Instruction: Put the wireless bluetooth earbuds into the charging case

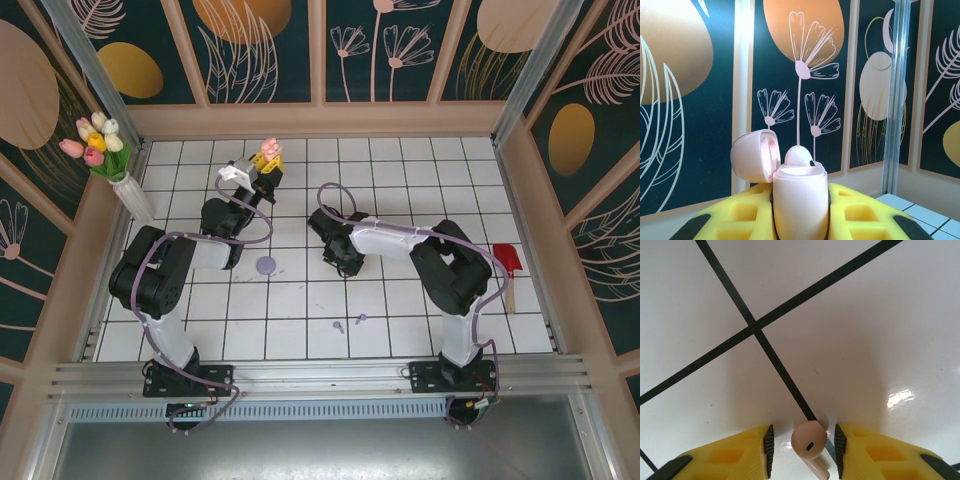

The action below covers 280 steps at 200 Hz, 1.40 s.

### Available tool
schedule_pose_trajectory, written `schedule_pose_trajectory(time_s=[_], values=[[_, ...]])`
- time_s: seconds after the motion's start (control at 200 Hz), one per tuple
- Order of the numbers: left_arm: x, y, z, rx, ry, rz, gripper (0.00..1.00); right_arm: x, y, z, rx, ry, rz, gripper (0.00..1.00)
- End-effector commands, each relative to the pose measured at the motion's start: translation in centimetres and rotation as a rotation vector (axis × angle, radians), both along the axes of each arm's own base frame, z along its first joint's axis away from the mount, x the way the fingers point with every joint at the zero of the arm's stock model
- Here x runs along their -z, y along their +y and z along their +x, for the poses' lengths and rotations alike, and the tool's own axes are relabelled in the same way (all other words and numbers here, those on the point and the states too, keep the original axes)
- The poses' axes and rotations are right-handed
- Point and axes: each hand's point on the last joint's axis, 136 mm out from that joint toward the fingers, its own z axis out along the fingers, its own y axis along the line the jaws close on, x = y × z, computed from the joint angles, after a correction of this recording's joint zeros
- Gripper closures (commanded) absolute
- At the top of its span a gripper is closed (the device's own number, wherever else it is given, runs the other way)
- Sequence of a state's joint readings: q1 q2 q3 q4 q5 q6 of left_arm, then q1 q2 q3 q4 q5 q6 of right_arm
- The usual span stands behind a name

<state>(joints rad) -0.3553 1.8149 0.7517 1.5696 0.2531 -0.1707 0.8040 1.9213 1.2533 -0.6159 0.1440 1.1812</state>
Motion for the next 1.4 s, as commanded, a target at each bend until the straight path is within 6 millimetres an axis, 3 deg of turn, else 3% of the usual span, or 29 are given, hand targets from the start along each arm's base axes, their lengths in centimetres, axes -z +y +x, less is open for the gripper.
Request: schedule_pose_trajectory(time_s=[0.0,0.535,0.896,1.056,1.396], values=[[-0.8,0.1,-0.3,0.004,-0.037,-0.035,1.0,0.4,0.0,-0.2,-0.003,0.036,-0.012,0.62],[-1.0,0.1,-0.4,0.007,-0.04,-0.038,1.0,1.7,-0.7,-0.2,-0.024,0.058,-0.052,0.69],[-0.8,-0.2,-0.5,0.026,-0.031,-0.032,1.0,1.6,-0.7,0.4,-0.085,0.026,-0.046,0.76],[-0.5,-0.3,-0.7,0.036,-0.02,-0.016,1.0,0.9,-1.0,0.8,-0.142,-0.036,-0.049,0.78],[0.2,-0.8,-1.5,0.073,-0.018,0.004,1.0,-2.9,-1.6,2.3,-0.245,-0.299,0.023,0.8]])
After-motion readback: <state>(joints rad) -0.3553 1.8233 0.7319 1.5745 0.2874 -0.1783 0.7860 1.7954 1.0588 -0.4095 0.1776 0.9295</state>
